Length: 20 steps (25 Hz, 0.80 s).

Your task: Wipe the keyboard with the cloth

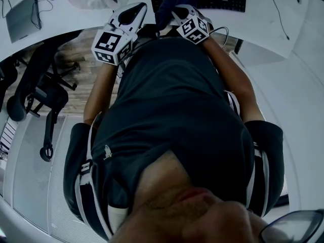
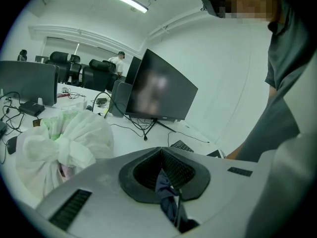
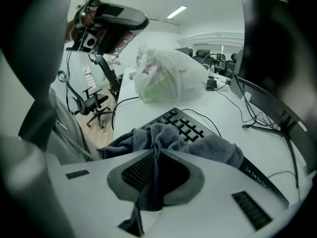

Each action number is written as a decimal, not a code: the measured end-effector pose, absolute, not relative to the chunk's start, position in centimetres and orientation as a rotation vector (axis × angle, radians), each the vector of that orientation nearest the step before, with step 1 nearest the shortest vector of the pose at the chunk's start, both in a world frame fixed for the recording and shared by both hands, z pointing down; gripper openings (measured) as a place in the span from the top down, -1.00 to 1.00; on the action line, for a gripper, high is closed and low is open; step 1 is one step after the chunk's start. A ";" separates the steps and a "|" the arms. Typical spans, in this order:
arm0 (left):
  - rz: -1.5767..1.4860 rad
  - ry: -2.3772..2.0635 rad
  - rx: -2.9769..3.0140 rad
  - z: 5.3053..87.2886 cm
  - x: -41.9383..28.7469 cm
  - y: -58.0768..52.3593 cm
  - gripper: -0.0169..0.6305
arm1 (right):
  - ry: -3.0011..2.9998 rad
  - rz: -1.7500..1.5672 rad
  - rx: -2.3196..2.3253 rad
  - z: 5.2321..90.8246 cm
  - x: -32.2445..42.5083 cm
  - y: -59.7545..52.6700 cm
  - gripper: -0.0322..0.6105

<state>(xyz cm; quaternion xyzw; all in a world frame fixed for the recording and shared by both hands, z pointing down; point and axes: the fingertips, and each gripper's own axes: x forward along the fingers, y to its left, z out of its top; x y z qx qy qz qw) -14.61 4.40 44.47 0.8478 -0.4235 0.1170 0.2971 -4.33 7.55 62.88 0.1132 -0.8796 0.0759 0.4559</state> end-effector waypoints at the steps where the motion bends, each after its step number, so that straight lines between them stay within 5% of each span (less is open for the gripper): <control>1: 0.313 -1.123 2.255 44.5 -14.4 4.4 0.93 | -2.163 0.196 0.298 62.8 -3.6 7.2 0.77; 10: 0.332 -1.087 2.279 44.5 -12.9 4.2 0.93 | -2.094 0.232 0.483 62.9 2.8 3.6 0.77; 20: 0.332 -1.073 2.261 45.4 -12.6 3.2 0.93 | -2.083 0.185 0.482 62.9 1.8 2.5 0.77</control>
